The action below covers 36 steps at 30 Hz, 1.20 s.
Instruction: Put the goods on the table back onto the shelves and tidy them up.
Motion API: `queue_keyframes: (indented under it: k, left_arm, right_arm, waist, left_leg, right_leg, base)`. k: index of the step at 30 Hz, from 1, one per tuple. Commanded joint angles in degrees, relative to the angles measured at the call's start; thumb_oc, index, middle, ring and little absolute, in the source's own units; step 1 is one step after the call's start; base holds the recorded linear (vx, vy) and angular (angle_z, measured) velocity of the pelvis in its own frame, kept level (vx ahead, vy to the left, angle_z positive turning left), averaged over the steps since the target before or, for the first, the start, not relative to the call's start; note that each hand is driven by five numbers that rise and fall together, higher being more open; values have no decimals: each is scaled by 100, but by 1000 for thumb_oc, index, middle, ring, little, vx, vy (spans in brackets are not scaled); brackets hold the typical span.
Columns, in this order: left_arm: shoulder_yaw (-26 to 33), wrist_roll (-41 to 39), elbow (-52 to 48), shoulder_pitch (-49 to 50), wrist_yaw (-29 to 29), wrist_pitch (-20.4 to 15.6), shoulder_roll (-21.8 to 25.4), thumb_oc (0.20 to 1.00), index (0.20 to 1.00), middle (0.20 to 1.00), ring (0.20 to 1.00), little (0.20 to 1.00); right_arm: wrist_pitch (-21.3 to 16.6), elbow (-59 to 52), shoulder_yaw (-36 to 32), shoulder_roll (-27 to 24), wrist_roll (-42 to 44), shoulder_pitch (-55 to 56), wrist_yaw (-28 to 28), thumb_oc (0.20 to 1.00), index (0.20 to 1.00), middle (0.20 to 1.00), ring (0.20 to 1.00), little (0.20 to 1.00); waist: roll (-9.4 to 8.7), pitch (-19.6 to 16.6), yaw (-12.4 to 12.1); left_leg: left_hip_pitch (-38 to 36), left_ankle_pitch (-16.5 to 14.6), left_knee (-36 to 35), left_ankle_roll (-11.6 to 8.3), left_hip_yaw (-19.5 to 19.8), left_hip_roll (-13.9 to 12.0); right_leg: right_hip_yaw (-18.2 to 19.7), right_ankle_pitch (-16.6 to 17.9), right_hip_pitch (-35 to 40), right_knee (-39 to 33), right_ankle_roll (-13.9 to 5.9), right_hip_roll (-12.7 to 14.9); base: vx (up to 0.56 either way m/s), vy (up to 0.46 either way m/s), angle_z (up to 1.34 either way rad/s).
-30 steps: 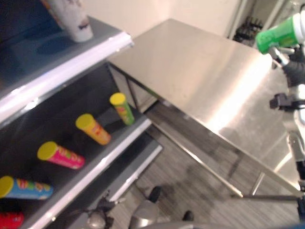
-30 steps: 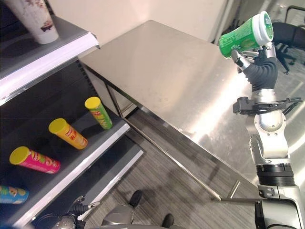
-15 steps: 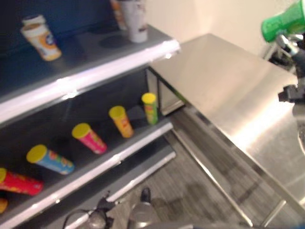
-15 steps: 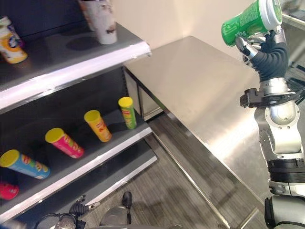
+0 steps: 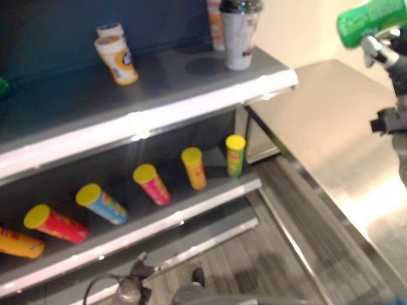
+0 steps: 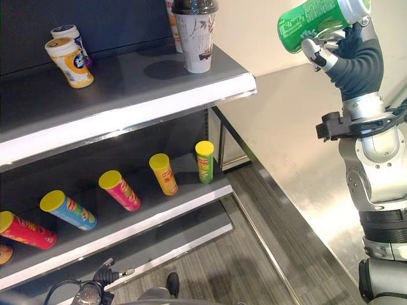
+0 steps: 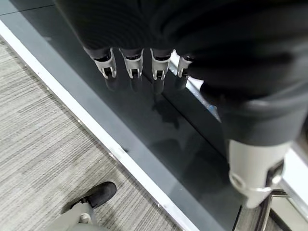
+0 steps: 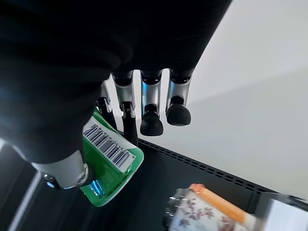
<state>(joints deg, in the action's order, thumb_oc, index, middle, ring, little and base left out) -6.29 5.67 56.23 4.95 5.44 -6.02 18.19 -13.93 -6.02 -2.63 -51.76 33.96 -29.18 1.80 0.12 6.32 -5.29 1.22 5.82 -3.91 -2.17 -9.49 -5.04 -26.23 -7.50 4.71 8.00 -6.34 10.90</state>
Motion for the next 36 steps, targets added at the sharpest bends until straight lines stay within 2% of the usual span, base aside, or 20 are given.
queue_keyframes:
  k: [1, 5, 6, 7, 8, 9, 10, 11, 17, 23, 31, 36]
  left_arm:
    - [-6, 114, 51, -231, 55, -109, 266, 1000, 1000, 1000, 1000, 1000]
    - [5, 171, 97, -267, 55, -128, 283, 1000, 1000, 1000, 1000, 1000]
    - [-41, 221, 96, -330, 71, -132, 317, 1000, 1000, 1000, 1000, 1000]
    - [-66, 223, 94, -373, 63, -150, 334, 1000, 1000, 1000, 1000, 1000]
    - [-74, 190, 66, -416, 56, -166, 372, 1000, 1000, 1000, 1000, 1000]
    - [-105, 154, 55, -469, 26, -184, 402, 1000, 1000, 1000, 1000, 1000]
    - [-161, 181, 78, -528, 16, -172, 434, 1000, 1000, 1000, 1000, 1000]
    - [-169, 195, 99, -556, -13, -187, 459, 1000, 1000, 1000, 1000, 1000]
    - [-251, 247, 113, -605, -47, -189, 392, 1000, 1000, 1000, 1000, 1000]
    - [-373, 325, 151, -435, -75, -161, 235, 1000, 1000, 1000, 1000, 1000]
    - [-456, 312, 228, -345, -15, -124, 161, 1000, 1000, 1000, 1000, 1000]
    - [-501, 294, 340, -323, -8, -111, 143, 1000, 1000, 1000, 1000, 1000]
  right_arm:
    - [-171, -47, 87, -48, 203, -607, 11, 200, 200, 200, 200, 200]
    - [-137, -199, 124, -151, 118, -585, 75, 200, 200, 200, 200, 200]
    - [-131, -252, 130, -223, 93, -540, 110, 200, 200, 200, 200, 200]
    - [-104, -271, 128, -288, 74, -524, 140, 200, 200, 200, 200, 200]
    - [-87, -263, 156, -395, 46, -589, 153, 200, 200, 200, 200, 200]
    - [-83, -265, 211, -485, 73, -662, 192, 200, 200, 200, 200, 200]
    - [-125, -246, 178, -489, 128, -602, 165, 200, 200, 200, 200, 200]
    - [-93, -291, 172, -520, 107, -637, 215, 200, 200, 200, 200, 200]
    - [-101, -438, 370, -467, 175, -650, 420, 200, 200, 200, 200, 200]
    - [-9, -538, 802, -485, 324, -811, 703, 200, 200, 200, 200, 200]
    - [89, 78, 1688, -480, 485, -1528, 840, 200, 200, 200, 200, 200]
    - [146, 349, 2002, -473, 547, -1806, 864, 200, 200, 200, 200, 200]
  waist:
    - [-71, -152, -164]
    - [-76, -131, -130]
    - [-87, -70, -24]
    - [-92, -57, 68]
    - [-89, -37, 136]
    - [-92, -2, 176]
    - [-102, 10, 166]
    - [-127, 20, 150]
    - [-193, -84, 141]
    - [-231, -255, -14]
    - [-277, -302, -214]
    - [-297, -291, -308]
  left_leg:
    - [-467, -1090, 518, -656, -281, -467]
    - [-465, -1226, 526, -494, -149, -156]
    - [-460, -1228, 528, -479, -13, -105]
    - [-431, -1197, 514, -466, 98, -97]
    - [-428, -1196, 504, -459, 209, -86]
    - [-427, -1212, 543, -463, 333, -73]
    - [-358, -1203, 592, -462, 476, -49]
    - [-328, -1200, 652, -495, 598, -35]
    - [-313, -1120, 720, -641, 823, -200]
    - [-370, -1030, 640, -744, 950, -305]
    - [-358, -989, 608, -759, 1043, -278]
    - [-287, -971, 605, -767, 1121, -239]
  right_leg:
    - [-45, -12, -307, 82, -499, 402]
    - [91, 141, -407, 484, -590, 837]
    - [454, 234, -498, 571, -610, 804]
    - [953, 209, -625, 547, -612, 613]
    - [1656, 153, -751, 404, -663, 307]
    - [2160, 73, -856, 267, -642, 56]
    - [2421, -7, -845, 130, -605, -59]
    - [2499, -55, -800, 83, -600, -74]
    - [2264, -116, -330, -255, -526, -170]
    - [1912, -241, 41, -394, -464, -197]
    - [1576, -251, 196, -419, -464, -136]
    - [1398, -217, 174, -398, -503, -64]
  base:
    - [-52, 172, 2]
    - [-24, 155, 7]
    - [-36, 38, 25]
    - [-13, 6, 57]
    - [37, 7, 75]
    - [43, -2, 86]
    - [42, -23, 46]
    - [39, -96, 46]
    - [57, -109, 53]
    - [52, -70, 31]
    - [31, -17, 25]
    - [14, 9, 19]
